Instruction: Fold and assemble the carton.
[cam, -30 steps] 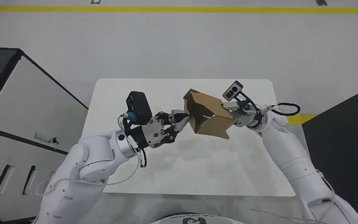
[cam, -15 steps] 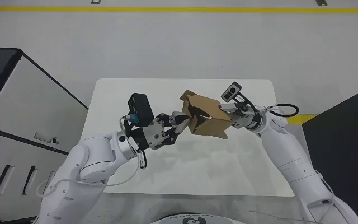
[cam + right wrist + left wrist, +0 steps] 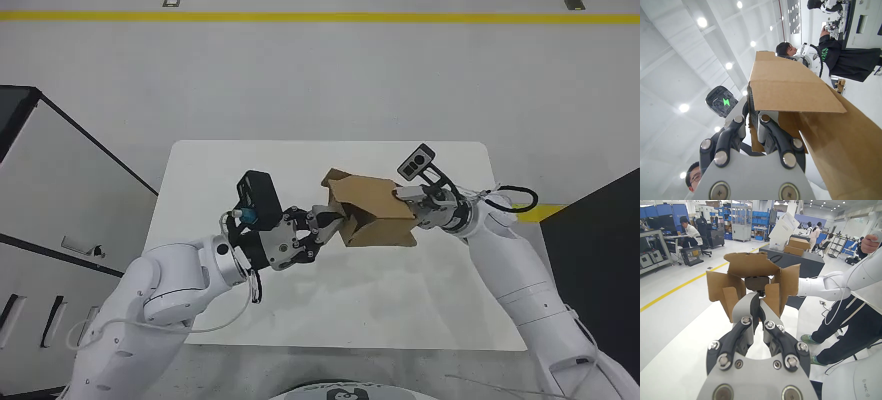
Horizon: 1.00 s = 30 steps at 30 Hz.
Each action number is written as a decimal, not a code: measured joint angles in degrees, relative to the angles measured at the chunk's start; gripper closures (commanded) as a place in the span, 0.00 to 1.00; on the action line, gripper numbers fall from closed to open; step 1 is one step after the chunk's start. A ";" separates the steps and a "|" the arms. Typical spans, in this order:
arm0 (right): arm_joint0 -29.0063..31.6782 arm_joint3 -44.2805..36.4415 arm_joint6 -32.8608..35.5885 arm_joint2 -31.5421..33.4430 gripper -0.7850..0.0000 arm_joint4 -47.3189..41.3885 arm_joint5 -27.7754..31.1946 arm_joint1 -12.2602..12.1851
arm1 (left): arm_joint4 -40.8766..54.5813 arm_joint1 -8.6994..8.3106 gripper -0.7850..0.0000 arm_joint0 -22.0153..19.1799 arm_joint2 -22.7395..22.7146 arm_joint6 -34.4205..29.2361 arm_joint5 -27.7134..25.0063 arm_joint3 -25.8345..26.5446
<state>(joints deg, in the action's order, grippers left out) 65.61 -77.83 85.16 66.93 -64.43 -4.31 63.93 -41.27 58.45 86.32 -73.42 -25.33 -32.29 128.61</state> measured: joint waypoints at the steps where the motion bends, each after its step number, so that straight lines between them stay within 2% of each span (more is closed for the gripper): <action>1: 0.05 -0.05 -0.08 0.09 1.00 0.05 -0.02 0.00 | -0.02 -0.01 1.00 -0.01 0.01 -0.11 -0.07 0.01; 20: 0.61 -1.51 -0.35 0.51 1.00 2.88 -0.50 0.07 | -0.94 -0.26 1.00 -0.58 1.37 -2.32 -1.26 0.14; 30: 0.99 -0.51 -0.25 1.50 1.00 1.75 -0.41 0.12 | -1.15 -0.27 1.00 -0.62 0.04 -0.48 1.18 0.05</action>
<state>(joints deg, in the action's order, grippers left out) 66.59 -78.33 84.91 68.43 -62.68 -4.72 64.05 -42.42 58.17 85.70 -73.37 -25.81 -31.10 128.65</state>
